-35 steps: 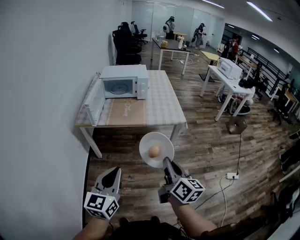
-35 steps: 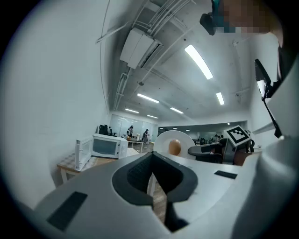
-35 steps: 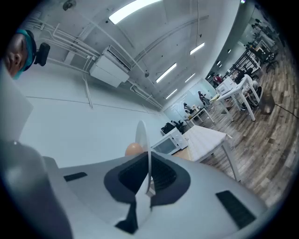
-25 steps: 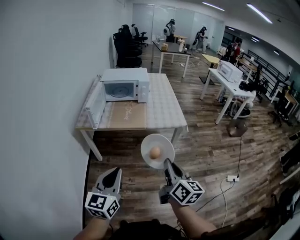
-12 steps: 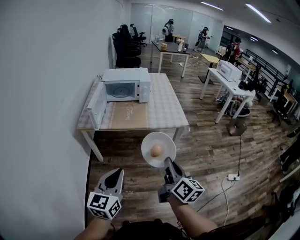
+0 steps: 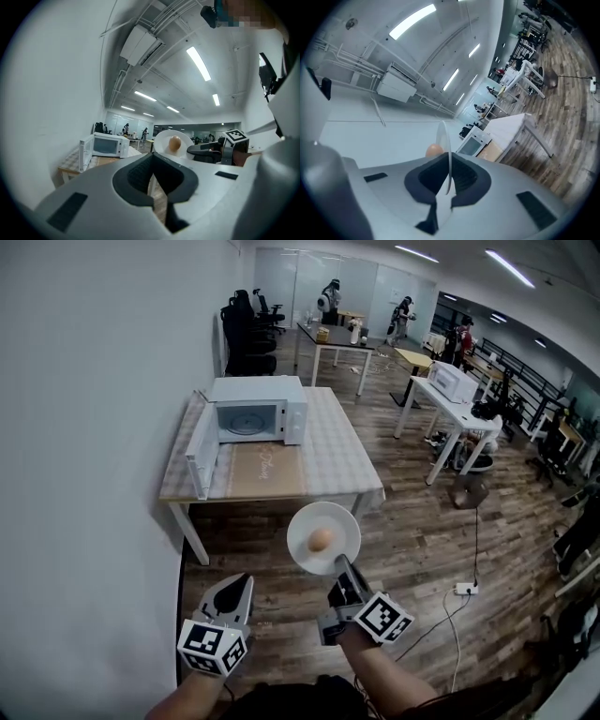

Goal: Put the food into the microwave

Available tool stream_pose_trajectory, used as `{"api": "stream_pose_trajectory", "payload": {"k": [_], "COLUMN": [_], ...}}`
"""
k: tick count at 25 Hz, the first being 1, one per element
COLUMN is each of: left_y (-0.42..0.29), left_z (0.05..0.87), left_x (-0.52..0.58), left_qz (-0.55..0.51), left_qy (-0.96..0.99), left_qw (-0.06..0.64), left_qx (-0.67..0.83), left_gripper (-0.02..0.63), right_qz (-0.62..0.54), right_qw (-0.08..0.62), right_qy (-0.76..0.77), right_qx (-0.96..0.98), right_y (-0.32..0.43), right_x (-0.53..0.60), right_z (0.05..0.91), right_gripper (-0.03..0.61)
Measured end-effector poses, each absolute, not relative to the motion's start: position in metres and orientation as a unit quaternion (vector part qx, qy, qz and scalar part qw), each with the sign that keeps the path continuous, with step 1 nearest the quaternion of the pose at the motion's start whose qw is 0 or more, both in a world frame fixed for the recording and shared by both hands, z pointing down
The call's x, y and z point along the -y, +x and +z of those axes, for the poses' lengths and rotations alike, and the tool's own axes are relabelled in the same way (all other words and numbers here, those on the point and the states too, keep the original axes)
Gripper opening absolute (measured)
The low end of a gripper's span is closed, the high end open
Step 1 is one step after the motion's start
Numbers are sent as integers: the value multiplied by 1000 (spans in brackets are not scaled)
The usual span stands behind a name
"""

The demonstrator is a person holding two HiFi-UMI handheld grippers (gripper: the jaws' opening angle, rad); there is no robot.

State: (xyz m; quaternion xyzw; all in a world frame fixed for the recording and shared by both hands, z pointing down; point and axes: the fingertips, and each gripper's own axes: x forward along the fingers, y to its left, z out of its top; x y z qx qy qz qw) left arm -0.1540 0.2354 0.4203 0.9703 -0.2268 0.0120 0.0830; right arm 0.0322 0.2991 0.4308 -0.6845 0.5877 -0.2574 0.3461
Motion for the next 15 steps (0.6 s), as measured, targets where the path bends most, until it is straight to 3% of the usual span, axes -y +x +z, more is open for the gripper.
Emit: {"api": "stream_pose_trajectory", "payload": {"k": [15], "left_y": [-170], "left_z": [428], "left_x": [-193], "left_qz": [10], "left_qy": [973], "left_qw": [87], "left_qx": [213], "left_gripper": [8], "right_qz": [-267], "right_qw": [360], "right_qy": [-682], "right_qx": [-578], "right_y": [9], "right_x": [-263], "right_z": [439], "right_gripper": [15]}}
